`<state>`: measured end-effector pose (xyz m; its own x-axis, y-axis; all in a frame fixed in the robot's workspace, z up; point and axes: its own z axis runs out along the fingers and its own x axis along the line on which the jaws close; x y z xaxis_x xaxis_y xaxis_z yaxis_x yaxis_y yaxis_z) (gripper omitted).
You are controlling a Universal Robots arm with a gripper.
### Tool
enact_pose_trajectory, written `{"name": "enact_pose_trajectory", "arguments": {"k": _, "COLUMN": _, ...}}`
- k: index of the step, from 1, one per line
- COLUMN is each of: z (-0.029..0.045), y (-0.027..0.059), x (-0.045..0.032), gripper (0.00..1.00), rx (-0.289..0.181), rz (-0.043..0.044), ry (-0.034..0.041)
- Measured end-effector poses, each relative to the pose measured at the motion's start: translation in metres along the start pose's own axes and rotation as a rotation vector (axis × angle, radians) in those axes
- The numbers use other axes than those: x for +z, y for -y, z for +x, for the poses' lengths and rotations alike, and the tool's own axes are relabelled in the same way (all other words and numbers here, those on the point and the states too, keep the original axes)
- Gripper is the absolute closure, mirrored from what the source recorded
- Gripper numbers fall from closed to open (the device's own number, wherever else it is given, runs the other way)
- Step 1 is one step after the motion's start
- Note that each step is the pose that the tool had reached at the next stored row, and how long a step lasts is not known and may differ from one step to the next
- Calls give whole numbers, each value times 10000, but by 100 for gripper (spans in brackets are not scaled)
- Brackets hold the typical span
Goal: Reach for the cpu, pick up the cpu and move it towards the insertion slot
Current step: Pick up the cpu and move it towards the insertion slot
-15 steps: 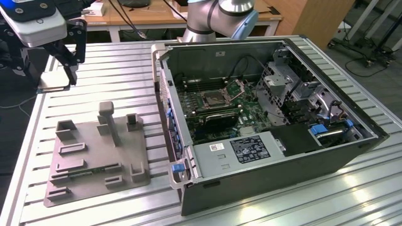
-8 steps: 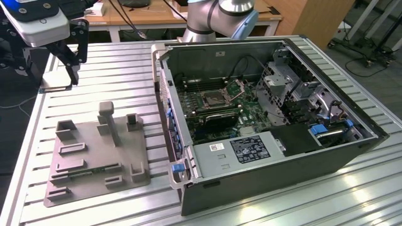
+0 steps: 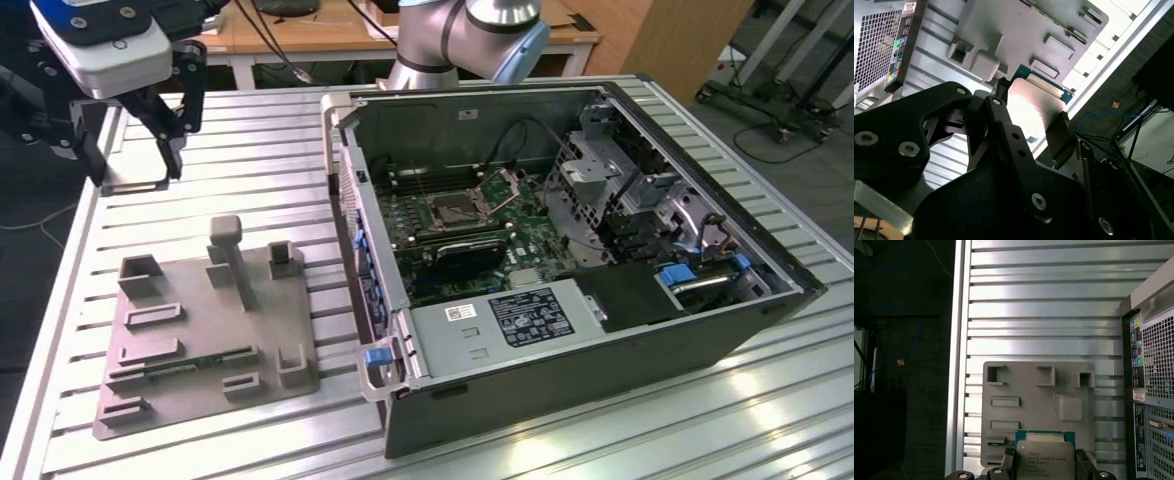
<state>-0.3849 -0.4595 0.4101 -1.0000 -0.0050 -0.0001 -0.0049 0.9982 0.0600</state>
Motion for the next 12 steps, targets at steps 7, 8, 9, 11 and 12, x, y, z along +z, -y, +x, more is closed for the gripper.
{"name": "enact_pose_trajectory", "arguments": {"k": 7, "z": -24, "y": 0, "x": 0, "gripper": 45, "rx": -1, "rz": 1, "ry": -1}}
{"name": "enact_pose_trajectory", "arguments": {"k": 8, "z": -28, "y": 0, "x": 0, "gripper": 45, "rx": -1, "rz": 1, "ry": 0}}
{"name": "enact_pose_trajectory", "arguments": {"k": 9, "z": -31, "y": 0, "x": 1, "gripper": 45, "rx": 0, "rz": 0, "ry": 0}}
{"name": "enact_pose_trajectory", "arguments": {"k": 11, "z": -38, "y": 0, "x": 0, "gripper": 45, "rx": 0, "rz": 1, "ry": -1}}
{"name": "enact_pose_trajectory", "arguments": {"k": 12, "z": -42, "y": 0, "x": 0, "gripper": 45, "rx": 0, "rz": 1, "ry": -1}}
